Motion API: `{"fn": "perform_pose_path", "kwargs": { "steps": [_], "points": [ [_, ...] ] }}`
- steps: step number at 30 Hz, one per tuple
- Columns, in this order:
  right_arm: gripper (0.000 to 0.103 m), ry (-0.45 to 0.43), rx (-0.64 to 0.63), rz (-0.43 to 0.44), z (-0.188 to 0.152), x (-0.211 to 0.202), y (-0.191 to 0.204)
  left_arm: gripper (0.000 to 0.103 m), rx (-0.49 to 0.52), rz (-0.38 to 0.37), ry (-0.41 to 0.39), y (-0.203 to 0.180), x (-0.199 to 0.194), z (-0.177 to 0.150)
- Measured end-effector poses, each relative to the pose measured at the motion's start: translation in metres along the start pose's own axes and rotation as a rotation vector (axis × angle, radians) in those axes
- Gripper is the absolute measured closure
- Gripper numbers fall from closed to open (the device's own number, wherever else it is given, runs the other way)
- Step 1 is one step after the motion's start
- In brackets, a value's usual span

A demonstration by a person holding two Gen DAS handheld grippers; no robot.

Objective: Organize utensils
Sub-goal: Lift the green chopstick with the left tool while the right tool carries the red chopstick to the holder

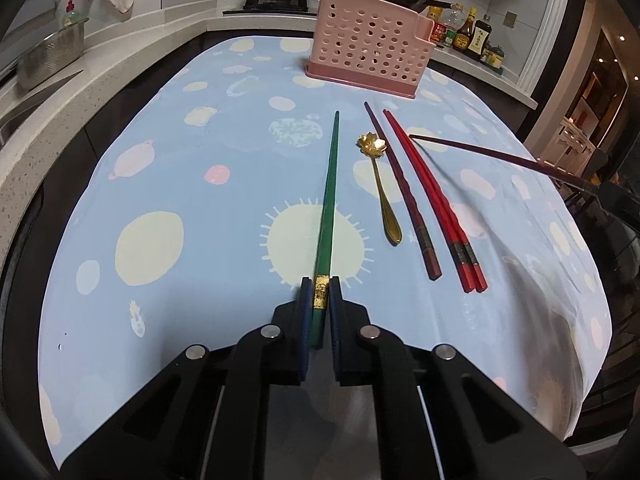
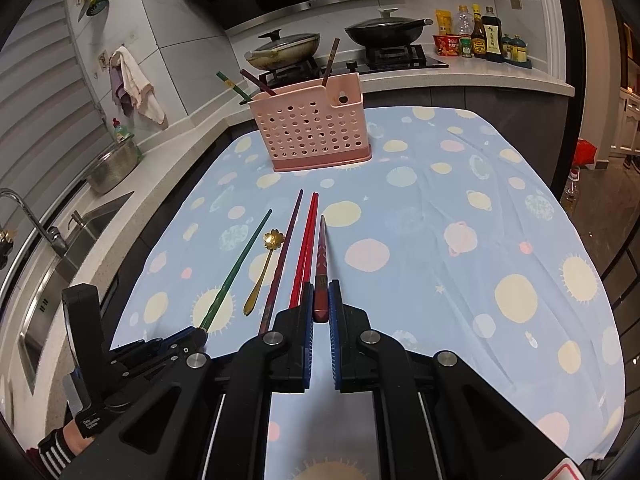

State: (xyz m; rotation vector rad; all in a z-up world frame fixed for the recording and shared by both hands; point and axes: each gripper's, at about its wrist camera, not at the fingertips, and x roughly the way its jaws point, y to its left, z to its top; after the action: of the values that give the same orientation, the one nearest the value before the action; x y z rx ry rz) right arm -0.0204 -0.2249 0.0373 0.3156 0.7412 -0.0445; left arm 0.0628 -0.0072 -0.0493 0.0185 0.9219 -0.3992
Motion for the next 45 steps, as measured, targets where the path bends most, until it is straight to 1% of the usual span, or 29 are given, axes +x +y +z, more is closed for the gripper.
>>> {"fn": "perform_pose_path", "kwargs": {
  "steps": [4, 8, 14, 18, 24, 26, 30, 35, 38, 41, 45],
  "points": [
    [0.096, -0.016, -0.001, 0.004, 0.003, -0.006, 0.001, 0.096, -0.002, -0.012, -0.027, -0.005, -0.019, 0.009],
    [0.096, -0.047, 0.002, 0.010, 0.011, -0.017, 0.002, 0.096, -0.013, -0.029, -0.093, -0.008, -0.049, 0.026],
    [0.096, -0.100, 0.005, 0.016, 0.030, -0.032, 0.001, 0.096, -0.056, -0.071, -0.212, -0.003, -0.098, 0.067],
    [0.096, -0.131, 0.021, 0.031, 0.044, -0.039, -0.002, 0.096, -0.065, -0.094, -0.268, 0.000, -0.117, 0.092],
    [0.096, -0.177, 0.041, 0.041, 0.069, -0.045, -0.007, 0.096, -0.044, -0.093, -0.322, -0.002, -0.123, 0.121],
    [0.096, -0.191, 0.042, 0.039, 0.075, -0.046, -0.009, 0.096, -0.041, -0.087, -0.335, -0.002, -0.122, 0.129],
    [0.096, -0.217, 0.063, 0.062, 0.094, -0.050, -0.016, 0.096, -0.042, -0.095, -0.350, -0.001, -0.119, 0.146],
    [0.096, -0.272, 0.091, 0.096, 0.132, -0.055, -0.026, 0.096, -0.028, -0.120, -0.390, -0.007, -0.126, 0.174],
    [0.096, -0.305, 0.109, 0.124, 0.160, -0.055, -0.031, 0.096, -0.019, -0.142, -0.426, -0.013, -0.133, 0.201],
    [0.096, -0.348, 0.096, 0.117, 0.193, -0.053, -0.032, 0.096, -0.001, -0.158, -0.476, -0.023, -0.141, 0.232],
    [0.096, -0.404, 0.073, 0.087, 0.236, -0.045, -0.032, 0.096, 0.019, -0.168, -0.567, -0.039, -0.152, 0.281]
  ]
}}
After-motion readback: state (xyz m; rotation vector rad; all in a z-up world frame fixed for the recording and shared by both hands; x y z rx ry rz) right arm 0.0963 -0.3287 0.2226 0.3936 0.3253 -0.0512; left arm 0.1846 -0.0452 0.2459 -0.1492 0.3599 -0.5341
